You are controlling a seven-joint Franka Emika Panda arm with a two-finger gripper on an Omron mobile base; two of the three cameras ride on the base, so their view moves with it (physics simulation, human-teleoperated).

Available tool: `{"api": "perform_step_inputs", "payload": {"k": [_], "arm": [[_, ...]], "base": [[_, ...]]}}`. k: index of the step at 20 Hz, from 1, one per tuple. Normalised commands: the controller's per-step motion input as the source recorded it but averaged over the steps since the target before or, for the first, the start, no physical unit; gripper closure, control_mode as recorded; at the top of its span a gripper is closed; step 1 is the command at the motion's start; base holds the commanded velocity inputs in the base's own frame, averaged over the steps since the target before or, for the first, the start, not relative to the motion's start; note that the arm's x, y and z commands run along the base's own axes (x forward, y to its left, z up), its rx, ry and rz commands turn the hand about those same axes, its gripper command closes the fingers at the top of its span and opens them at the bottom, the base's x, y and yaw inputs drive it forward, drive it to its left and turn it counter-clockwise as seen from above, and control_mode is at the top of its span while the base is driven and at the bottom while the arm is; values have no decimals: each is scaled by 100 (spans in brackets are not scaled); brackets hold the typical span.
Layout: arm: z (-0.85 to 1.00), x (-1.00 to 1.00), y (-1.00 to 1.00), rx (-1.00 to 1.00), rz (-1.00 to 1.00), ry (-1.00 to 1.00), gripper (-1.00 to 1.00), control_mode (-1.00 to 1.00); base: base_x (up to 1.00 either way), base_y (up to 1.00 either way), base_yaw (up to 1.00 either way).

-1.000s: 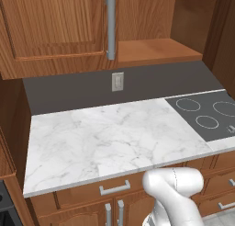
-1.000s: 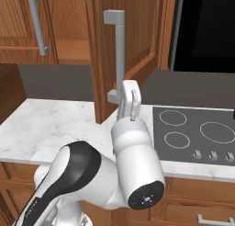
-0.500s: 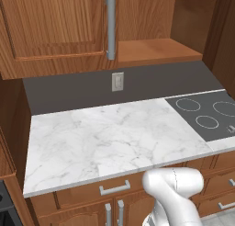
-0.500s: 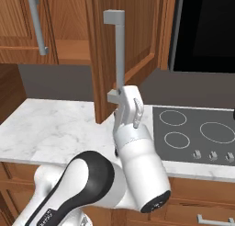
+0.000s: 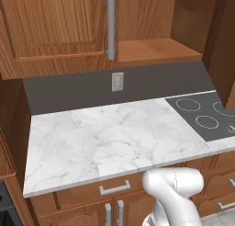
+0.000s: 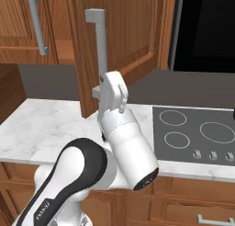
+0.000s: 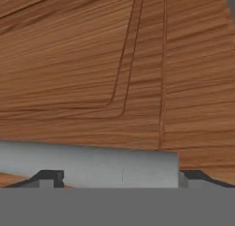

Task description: Open the cabinet and move the ladle to the pot. Then close the cabinet.

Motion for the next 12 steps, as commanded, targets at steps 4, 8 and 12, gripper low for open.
{"api": "perform_step_inputs", "payload": {"k": [4, 8, 12], "arm": [[41, 37, 57, 0, 12, -4, -100, -100], [31, 45, 52, 0, 11, -2, -100, -100], [17, 54, 49, 0, 10, 0, -100, -100]], "base": [[0, 0, 0], [0, 0, 0], [0, 0, 0]]}}
